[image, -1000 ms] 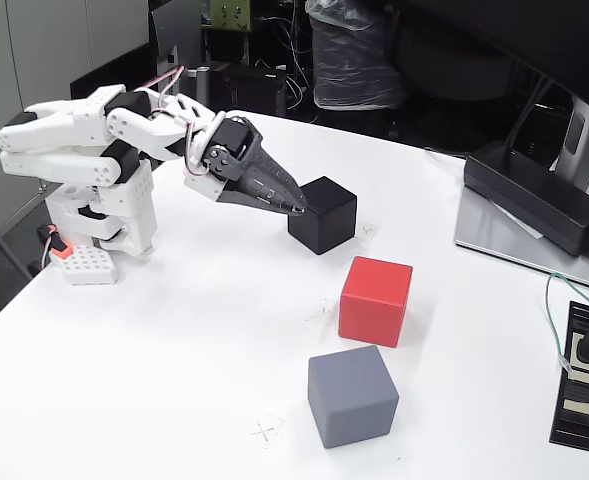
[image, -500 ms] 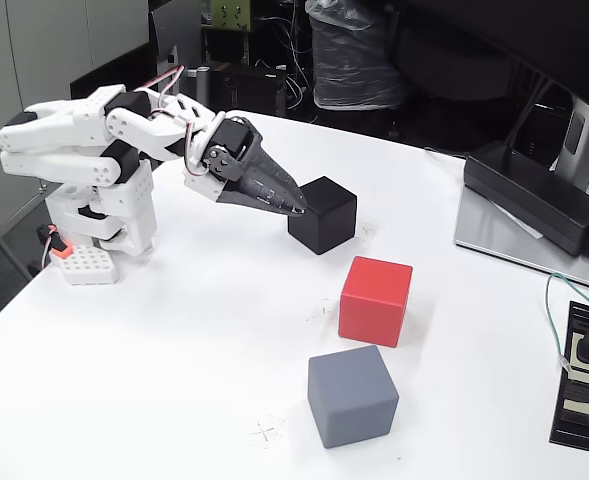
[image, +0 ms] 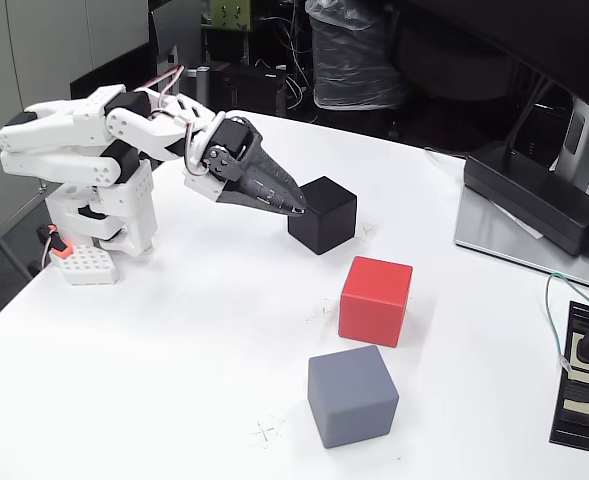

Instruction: Stack the three blocks in an ordered color.

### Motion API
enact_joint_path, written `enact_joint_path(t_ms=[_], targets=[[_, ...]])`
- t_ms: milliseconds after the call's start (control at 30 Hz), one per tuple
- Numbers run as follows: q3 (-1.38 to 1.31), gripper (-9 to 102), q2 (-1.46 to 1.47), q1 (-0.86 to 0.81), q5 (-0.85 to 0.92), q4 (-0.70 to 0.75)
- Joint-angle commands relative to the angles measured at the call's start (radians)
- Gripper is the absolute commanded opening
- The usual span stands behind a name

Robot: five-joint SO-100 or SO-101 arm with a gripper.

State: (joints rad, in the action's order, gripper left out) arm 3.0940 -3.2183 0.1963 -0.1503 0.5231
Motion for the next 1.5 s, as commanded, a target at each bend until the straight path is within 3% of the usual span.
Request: enact_joint_path(t_ms=[0, 167, 467, 700, 1100, 1467], targets=[[0.000, 1, -0.006, -0.006, 0.012, 0.005], [-0.009, 1, -0.008, -0.034, 0.015, 0.006], [-0.190, 1, -0.005, -0.334, 0.216, 0.006], [-0.354, 1, 0.003, -0.356, 0.324, 0.026], [-0.707, 16, 0.081, -0.357, 0.425, 0.353], [-1.135, 19, 0.750, -0.364, 0.575, 0.580]])
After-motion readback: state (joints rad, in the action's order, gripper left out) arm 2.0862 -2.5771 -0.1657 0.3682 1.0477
